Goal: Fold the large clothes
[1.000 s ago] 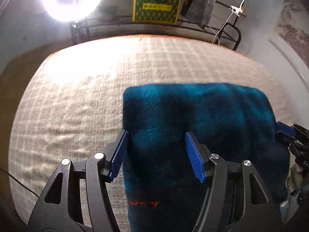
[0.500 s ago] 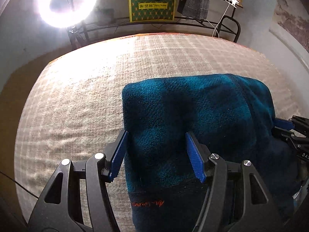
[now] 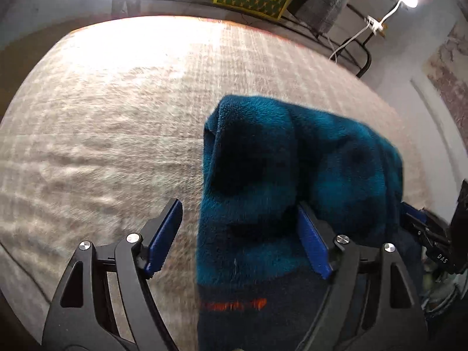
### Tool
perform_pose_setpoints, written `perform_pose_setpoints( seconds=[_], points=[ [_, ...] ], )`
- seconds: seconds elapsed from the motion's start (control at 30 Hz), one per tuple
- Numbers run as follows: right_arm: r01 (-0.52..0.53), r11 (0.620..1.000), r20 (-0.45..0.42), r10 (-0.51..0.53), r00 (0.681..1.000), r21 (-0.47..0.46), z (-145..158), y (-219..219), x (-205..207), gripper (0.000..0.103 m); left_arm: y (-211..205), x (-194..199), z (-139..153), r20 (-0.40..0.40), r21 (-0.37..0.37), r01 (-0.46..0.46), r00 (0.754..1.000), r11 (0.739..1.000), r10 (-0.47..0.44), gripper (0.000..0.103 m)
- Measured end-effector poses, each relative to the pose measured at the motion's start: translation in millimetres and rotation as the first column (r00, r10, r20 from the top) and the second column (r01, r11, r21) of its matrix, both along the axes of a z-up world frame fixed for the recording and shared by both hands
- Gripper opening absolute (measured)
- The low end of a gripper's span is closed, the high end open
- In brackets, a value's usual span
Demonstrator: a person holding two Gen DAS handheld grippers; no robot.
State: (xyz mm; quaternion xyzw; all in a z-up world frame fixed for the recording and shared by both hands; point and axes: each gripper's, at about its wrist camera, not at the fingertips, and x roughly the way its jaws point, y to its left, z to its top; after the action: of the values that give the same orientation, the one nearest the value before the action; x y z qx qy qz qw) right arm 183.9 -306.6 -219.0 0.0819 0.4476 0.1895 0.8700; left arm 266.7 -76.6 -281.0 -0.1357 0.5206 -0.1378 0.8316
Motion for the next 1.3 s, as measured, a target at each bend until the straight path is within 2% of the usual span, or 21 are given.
perform_pose_setpoints(
  seconds=[0.1,0.17,0.23,0.33,0.43,0.57,0.63,0.7,0.83,0.97,1.03,1.1,1.13,1.17,1.27,1.3],
  points=[
    [0.061,0.990,0.045,-0.067,0.997,0.127,9.9,-22.1,-21.4,0.062,18.0,-15.6,12.7,-0.015,-0.115,0.000,1.000,0.993,-0.001,0.080],
    [0.080,0.982,0.050,-0.090,0.995,0.172,10.2,-35.7,-34.8,0.068,26.8,-26.8,18.0,-0.024,-0.173,-0.003,1.000,0.985,-0.001,0.081],
    [0.092,0.976,0.015,-0.096,0.995,0.197,4.8,-46.1,-42.8,0.076,35.7,-33.2,17.0,-0.050,-0.222,-0.017,0.999,0.975,0.006,0.081],
    [0.118,0.956,-0.073,-0.102,0.992,0.267,-10.1,-62.7,-48.9,0.084,52.4,-42.2,-2.1,-0.155,-0.309,-0.074,0.988,0.948,0.026,0.081],
    [0.144,0.919,-0.163,-0.088,0.983,0.367,-26.5,-74.2,-47.1,0.085,65.9,-48.5,-24.4,-0.249,-0.366,-0.125,0.968,0.922,0.033,0.081],
    [0.160,0.868,-0.238,-0.051,0.970,0.469,-48.8,-75.2,-39.2,0.085,72.0,-48.5,-40.5,-0.302,-0.446,-0.154,0.953,0.882,0.014,0.081],
    [0.162,0.850,-0.246,-0.039,0.968,0.502,-55.5,-70.3,-35.4,0.085,67.7,-45.9,-41.8,-0.292,-0.459,-0.142,0.956,0.877,0.002,0.081],
    [0.147,0.840,-0.232,-0.026,0.972,0.521,-56.3,-66.9,-30.2,0.084,60.1,-40.4,-39.4,-0.274,-0.458,-0.113,0.961,0.882,-0.019,0.081],
    [0.127,0.814,-0.238,0.014,0.971,0.566,-62.1,-56.1,-19.3,0.076,43.8,-31.8,-39.2,-0.251,-0.476,-0.085,0.967,0.875,-0.043,0.081],
    [0.122,0.808,-0.233,0.020,0.972,0.577,-65.9,-41.4,-4.7,0.068,31.8,-32.5,-34.9,-0.223,-0.437,-0.055,0.974,0.898,-0.049,0.081],
    [0.132,0.798,-0.247,0.022,0.969,0.588,-67.8,-36.8,-2.7,0.058,24.9,-33.5,-33.1,-0.216,-0.408,-0.044,0.975,0.912,-0.050,0.079],
    [0.139,0.803,-0.260,0.021,0.965,0.580,-67.5,-32.1,1.7,0.051,15.4,-34.7,-30.3,-0.205,-0.366,-0.029,0.978,0.930,-0.050,0.068],
    [0.140,0.807,-0.261,0.019,0.965,0.574,-66.8,-30.9,1.8,0.046,10.0,-36.1,-29.2,-0.201,-0.348,-0.014,0.978,0.937,-0.060,0.055],
    [0.139,0.817,-0.258,0.012,0.966,0.559,-64.7,-27.4,1.9,0.044,6.2,-37.2,-27.9,-0.197,-0.336,-0.008,0.979,0.942,-0.062,0.049],
    [0.125,0.863,-0.233,-0.009,0.972,0.490,-54.2,-14.8,0.7,0.035,-6.9,-41.6,-12.7,-0.141,-0.256,0.030,0.988,0.966,-0.068,0.036],
    [0.118,0.879,-0.221,-0.015,0.975,0.461,-48.0,-7.1,2.9,0.032,-12.8,-44.8,-5.7,-0.118,-0.236,0.044,0.990,0.971,-0.073,0.036]
  ],
)
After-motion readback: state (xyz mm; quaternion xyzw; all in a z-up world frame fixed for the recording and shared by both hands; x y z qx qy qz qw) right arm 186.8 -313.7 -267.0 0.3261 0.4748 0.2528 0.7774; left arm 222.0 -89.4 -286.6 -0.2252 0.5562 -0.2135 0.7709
